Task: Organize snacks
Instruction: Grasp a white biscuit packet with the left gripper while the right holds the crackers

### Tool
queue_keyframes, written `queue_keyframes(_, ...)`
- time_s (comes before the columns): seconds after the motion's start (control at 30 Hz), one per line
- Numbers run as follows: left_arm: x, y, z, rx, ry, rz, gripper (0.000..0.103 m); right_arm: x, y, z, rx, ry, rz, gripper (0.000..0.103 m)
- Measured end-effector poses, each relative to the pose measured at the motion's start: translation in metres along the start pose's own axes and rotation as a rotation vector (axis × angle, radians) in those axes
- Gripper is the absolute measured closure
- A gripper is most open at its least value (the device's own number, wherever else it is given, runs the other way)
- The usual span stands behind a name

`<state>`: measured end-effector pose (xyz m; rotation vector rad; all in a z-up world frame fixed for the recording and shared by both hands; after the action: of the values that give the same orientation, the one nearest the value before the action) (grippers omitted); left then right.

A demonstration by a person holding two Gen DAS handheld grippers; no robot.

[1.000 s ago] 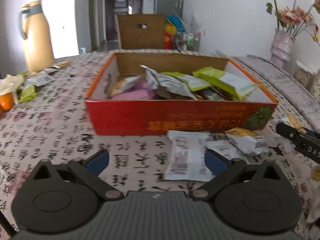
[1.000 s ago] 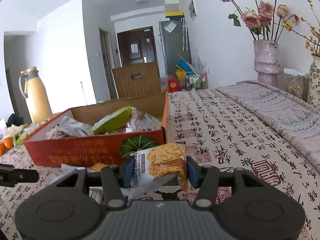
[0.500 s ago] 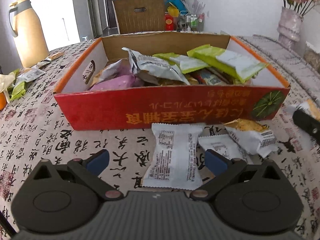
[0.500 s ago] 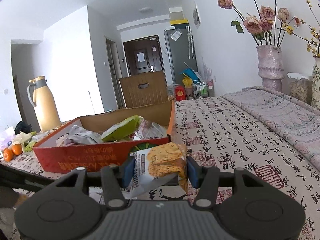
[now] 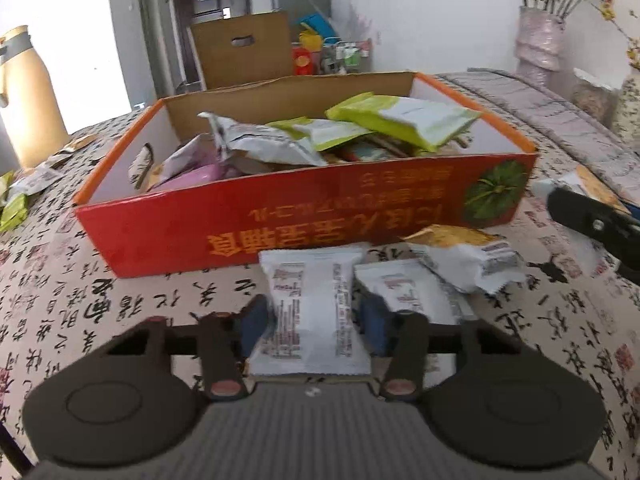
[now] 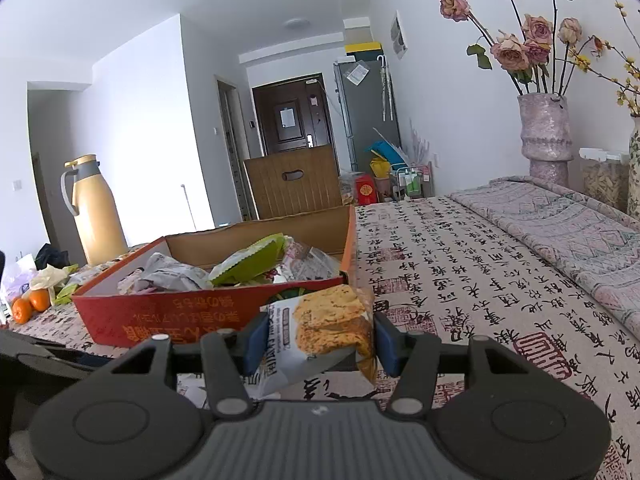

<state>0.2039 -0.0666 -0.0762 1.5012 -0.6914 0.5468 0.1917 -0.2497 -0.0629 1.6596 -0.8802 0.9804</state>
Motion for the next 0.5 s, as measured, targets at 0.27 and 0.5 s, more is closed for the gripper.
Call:
queue_keyframes(0.27, 0.000, 0.009, 0.000, -0.005, -0.006, 0.028, 0.063, 0.000, 0.000, -0.001, -0.002, 0.002, -0.002, 0.049)
queue_keyframes(0.5, 0.003, 0.030, -0.006, -0.013, 0.004, 0.080, 0.063, 0.000, 0.001, -0.003, -0.008, 0.013, 0.004, 0.049)
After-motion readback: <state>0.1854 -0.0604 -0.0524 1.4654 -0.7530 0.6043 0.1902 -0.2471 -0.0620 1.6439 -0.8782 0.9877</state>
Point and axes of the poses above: each gripper's, at about its wrist camera, not at the fingertips, and y roughly against the way its jaws point, z to its right, x to its top, the point moved 6 cm from there along -y, roughly the way its jaws point, and after that the axes turned 2 degrees about -z, right-handed, at the moved point
